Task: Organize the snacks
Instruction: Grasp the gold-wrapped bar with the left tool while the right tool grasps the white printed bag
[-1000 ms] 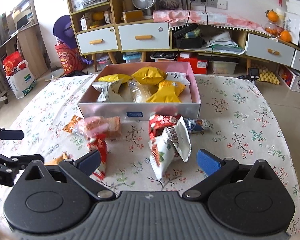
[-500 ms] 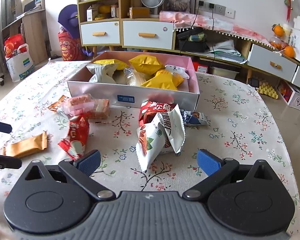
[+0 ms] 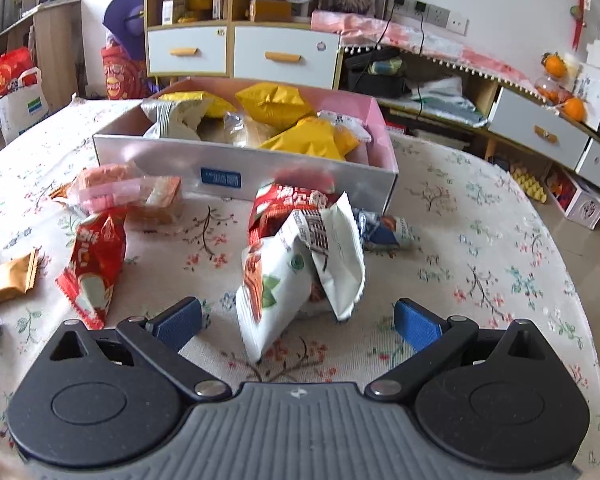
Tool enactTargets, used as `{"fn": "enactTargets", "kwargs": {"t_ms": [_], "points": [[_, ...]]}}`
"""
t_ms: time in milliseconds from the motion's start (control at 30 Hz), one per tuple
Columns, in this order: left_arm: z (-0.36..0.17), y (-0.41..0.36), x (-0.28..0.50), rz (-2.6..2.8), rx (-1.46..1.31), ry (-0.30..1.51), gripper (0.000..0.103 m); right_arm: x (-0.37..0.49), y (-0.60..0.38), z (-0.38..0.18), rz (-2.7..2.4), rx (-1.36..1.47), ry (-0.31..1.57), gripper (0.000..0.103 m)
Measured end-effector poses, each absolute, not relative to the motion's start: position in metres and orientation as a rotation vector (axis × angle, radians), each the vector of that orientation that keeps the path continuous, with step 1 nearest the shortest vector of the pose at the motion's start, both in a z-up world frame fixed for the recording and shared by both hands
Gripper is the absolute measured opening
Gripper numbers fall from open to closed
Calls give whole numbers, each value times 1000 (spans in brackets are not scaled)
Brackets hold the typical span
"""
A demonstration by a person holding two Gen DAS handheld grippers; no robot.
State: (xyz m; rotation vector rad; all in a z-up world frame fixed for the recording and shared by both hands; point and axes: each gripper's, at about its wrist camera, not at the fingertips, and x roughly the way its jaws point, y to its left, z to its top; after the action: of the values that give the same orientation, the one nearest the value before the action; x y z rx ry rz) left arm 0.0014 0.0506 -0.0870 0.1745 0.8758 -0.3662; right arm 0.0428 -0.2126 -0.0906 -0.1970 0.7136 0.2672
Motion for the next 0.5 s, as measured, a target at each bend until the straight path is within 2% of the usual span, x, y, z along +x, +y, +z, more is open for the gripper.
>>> {"fn": "enactTargets", "kwargs": {"t_ms": [100,267,367,500], "points": [[-85,50,4,-353,170,871,58,47,-210,-89,257,-198,715,103],[-82,51,9,-319,156,869,39,54,-208,-87,230,-193,714,102],[-81,51,12,-297,144,871,32,55,-207,-86,220,-195,707,101],[-80,52,13,-281,131,876,28,58,-208,-82,210,-187,696,91]]}}
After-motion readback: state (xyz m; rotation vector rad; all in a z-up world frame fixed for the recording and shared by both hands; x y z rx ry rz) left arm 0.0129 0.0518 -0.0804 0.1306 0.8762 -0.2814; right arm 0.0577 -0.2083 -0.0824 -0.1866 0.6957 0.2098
